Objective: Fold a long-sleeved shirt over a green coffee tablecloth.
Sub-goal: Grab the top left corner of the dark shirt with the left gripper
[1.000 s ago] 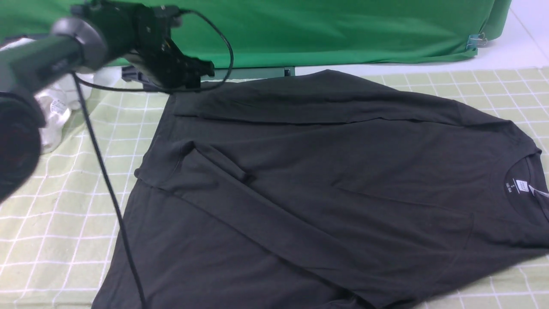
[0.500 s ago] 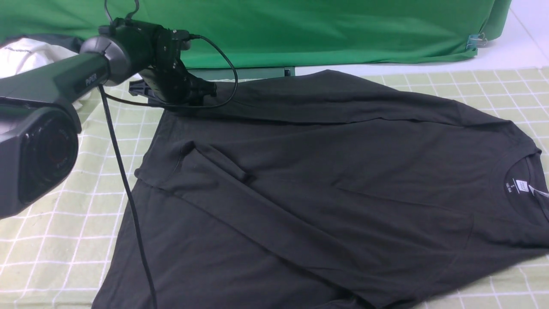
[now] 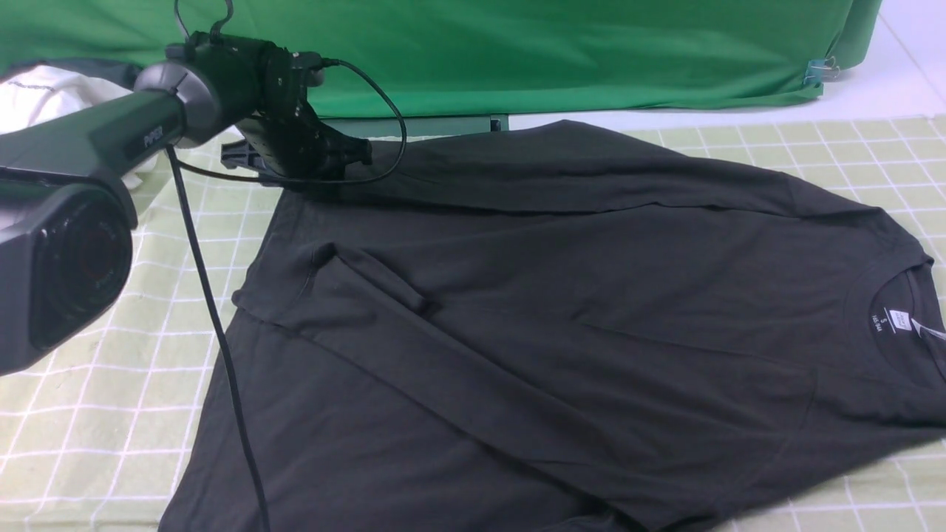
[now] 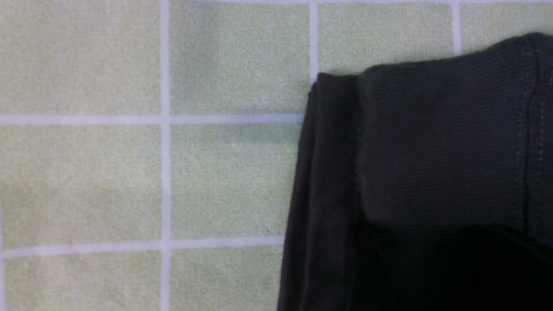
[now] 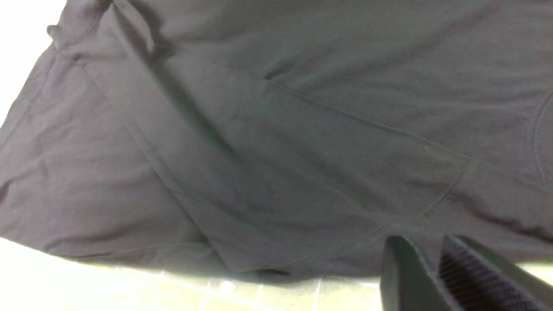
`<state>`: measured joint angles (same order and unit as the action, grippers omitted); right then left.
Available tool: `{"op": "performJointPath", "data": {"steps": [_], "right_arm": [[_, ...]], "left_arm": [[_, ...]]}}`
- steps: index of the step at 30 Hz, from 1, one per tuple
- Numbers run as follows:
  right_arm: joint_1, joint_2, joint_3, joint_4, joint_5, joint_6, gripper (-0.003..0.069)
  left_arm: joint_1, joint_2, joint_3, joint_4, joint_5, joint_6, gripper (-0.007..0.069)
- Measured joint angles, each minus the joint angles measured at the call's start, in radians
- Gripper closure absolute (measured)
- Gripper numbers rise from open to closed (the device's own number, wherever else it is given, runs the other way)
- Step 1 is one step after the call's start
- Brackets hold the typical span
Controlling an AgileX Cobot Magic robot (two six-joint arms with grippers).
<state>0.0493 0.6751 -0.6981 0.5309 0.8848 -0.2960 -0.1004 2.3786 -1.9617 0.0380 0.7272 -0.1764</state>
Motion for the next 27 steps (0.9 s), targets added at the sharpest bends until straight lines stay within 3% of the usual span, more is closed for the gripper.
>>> {"op": "performJointPath", "data": {"steps": [3, 5, 19, 27], "right_arm": [[0.000, 0.000, 0.000, 0.000, 0.001, 0.000, 0.0538], [0.000, 0.000, 0.000, 0.000, 0.002, -0.001, 0.0538], [0.000, 0.000, 0.000, -0.001, 0.002, -0.006, 0.0535], [0.000, 0.000, 0.000, -0.001, 0.016, -0.013, 0.0535]], "left_arm": [[0.000, -0.003, -0.002, -0.011, 0.018, 0.002, 0.0537], [0.000, -0.012, -0.002, -0.011, 0.037, 0.005, 0.0580], [0.000, -0.134, 0.000, 0.001, 0.110, 0.078, 0.0587], [-0.001, -0.131, 0.000, 0.019, 0.140, 0.084, 0.0547]]}}
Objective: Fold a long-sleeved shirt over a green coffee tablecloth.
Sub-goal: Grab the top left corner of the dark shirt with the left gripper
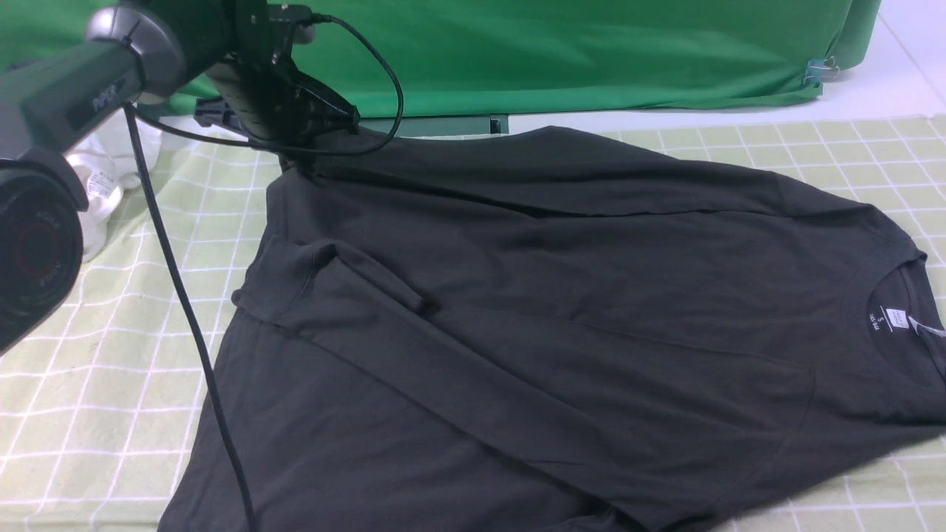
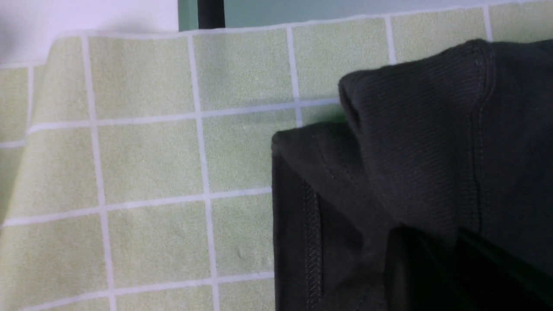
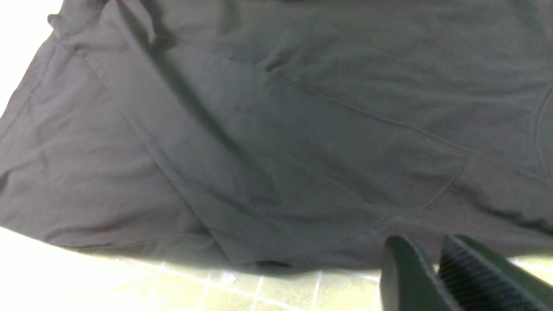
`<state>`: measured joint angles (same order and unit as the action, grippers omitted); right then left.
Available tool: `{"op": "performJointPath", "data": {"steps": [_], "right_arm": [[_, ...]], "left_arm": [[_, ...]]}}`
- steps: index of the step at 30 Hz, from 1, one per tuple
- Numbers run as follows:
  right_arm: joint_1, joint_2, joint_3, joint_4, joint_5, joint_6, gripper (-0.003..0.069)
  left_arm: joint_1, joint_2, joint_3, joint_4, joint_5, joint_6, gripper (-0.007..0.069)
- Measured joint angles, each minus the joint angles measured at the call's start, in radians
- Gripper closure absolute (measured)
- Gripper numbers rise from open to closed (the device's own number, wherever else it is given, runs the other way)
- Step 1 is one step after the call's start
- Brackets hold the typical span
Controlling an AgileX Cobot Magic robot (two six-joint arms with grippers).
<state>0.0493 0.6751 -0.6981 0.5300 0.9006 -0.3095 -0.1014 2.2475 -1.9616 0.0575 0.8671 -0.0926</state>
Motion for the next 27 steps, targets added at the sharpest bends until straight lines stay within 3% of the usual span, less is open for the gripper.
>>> {"op": "performJointPath", "data": {"steps": [6, 17, 27], "right_arm": [[0.000, 0.000, 0.000, 0.000, 0.001, -0.008, 0.0535], [0.000, 0.000, 0.000, 0.000, 0.005, -0.011, 0.0535], [0.000, 0.000, 0.000, 0.000, 0.006, -0.013, 0.0535]], "left_arm": [[0.000, 0.002, 0.000, 0.000, -0.002, 0.000, 0.0512], [0.000, 0.064, 0.000, 0.001, -0.027, 0.000, 0.0230], [0.000, 0.080, 0.000, 0.010, -0.030, -0.003, 0.0244]]}}
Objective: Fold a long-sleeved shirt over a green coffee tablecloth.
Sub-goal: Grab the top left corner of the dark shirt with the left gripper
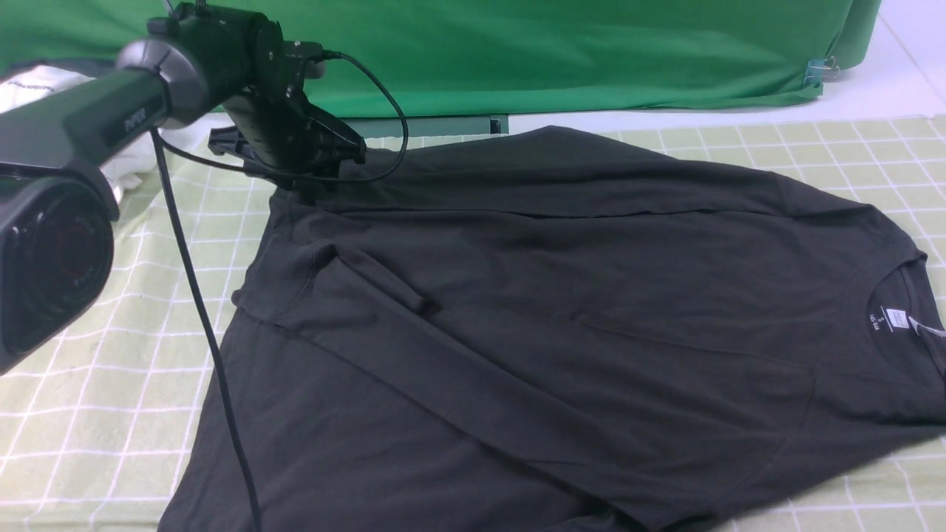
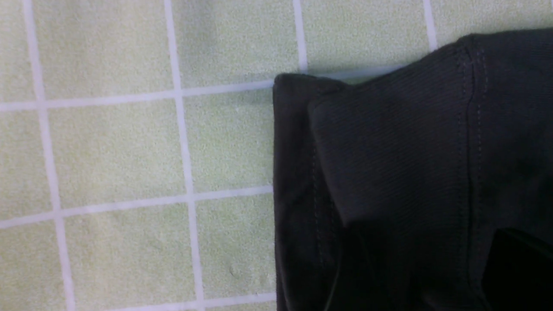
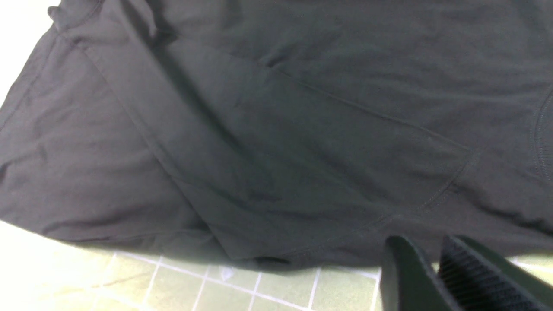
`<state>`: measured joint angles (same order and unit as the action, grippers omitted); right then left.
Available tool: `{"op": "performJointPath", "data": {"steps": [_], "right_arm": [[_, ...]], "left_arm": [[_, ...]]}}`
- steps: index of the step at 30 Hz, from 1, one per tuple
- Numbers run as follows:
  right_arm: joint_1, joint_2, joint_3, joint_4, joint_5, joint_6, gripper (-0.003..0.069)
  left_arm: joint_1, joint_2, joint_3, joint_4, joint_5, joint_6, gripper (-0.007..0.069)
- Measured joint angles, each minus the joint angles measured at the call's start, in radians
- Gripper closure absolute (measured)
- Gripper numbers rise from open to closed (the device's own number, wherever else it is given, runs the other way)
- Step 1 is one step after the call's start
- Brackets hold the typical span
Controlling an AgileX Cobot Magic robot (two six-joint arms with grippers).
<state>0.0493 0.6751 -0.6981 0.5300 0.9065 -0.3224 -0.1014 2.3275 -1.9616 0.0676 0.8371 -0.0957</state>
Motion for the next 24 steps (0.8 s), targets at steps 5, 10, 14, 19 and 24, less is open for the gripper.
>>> {"op": "performJointPath", "data": {"steps": [5, 10, 14, 19, 24], "right_arm": [[0.000, 0.000, 0.000, 0.000, 0.002, -0.001, 0.0535], [0.000, 0.000, 0.000, 0.000, 0.003, -0.001, 0.0535], [0.000, 0.000, 0.000, 0.000, 0.003, -0.002, 0.0535], [0.000, 0.000, 0.000, 0.000, 0.003, -0.005, 0.0535], [0.000, 0.000, 0.000, 0.000, 0.001, -0.027, 0.0535]], "left_arm": [[0.000, 0.011, 0.000, 0.045, 0.007, -0.044, 0.0253], [0.000, 0.010, 0.000, 0.054, 0.007, -0.056, 0.0291], [0.000, 0.010, 0.000, 0.024, 0.008, -0.045, 0.0459], [0.000, 0.009, 0.000, -0.068, 0.019, 0.028, 0.0598], [0.000, -0.029, 0.000, -0.068, 0.055, 0.029, 0.0603]]}}
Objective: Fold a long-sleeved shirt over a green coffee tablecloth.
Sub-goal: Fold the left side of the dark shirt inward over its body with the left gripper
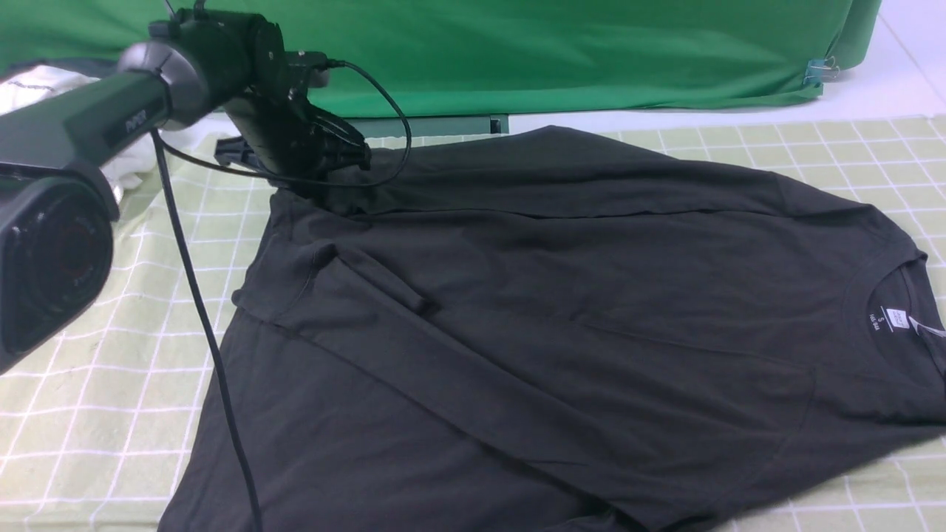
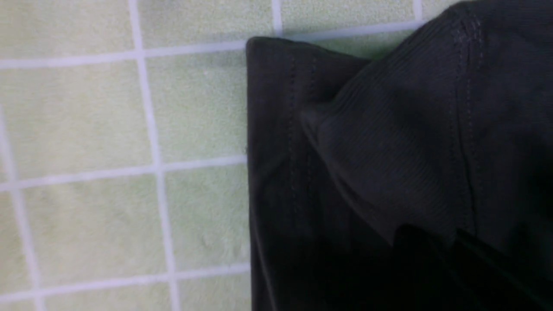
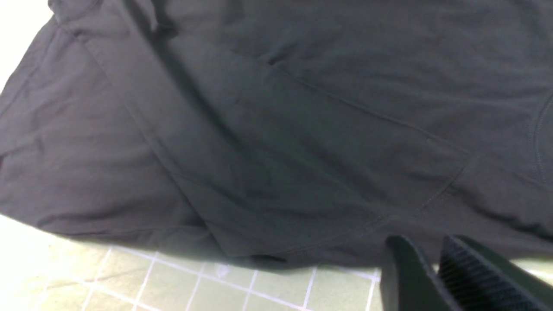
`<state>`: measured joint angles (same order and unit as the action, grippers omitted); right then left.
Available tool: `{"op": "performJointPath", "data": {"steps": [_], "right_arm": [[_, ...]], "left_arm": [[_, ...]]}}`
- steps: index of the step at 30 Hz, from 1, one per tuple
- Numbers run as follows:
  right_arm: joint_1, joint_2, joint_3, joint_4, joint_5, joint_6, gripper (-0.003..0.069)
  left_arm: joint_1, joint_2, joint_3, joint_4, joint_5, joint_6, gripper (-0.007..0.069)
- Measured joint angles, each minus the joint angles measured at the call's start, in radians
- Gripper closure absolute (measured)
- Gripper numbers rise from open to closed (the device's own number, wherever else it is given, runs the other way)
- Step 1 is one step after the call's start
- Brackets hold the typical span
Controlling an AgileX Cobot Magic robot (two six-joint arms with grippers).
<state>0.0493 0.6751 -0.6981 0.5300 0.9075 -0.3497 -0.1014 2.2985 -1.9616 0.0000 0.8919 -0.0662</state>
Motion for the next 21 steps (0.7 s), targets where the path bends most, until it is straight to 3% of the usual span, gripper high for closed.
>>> {"op": "performJointPath", "data": {"steps": [7, 13, 21], "right_arm": [[0.000, 0.000, 0.000, 0.000, -0.019, 0.000, 0.0535], [0.000, 0.000, 0.000, 0.000, -0.028, -0.001, 0.0535], [0.000, 0.000, 0.000, 0.000, -0.028, -0.002, 0.0526]], "left_arm": [[0.000, -0.143, 0.000, -0.063, 0.090, 0.047, 0.0603], [-0.001, -0.264, 0.003, -0.117, 0.278, 0.066, 0.0603], [-0.039, -0.440, 0.299, -0.128, 0.303, 0.066, 0.0603]]}}
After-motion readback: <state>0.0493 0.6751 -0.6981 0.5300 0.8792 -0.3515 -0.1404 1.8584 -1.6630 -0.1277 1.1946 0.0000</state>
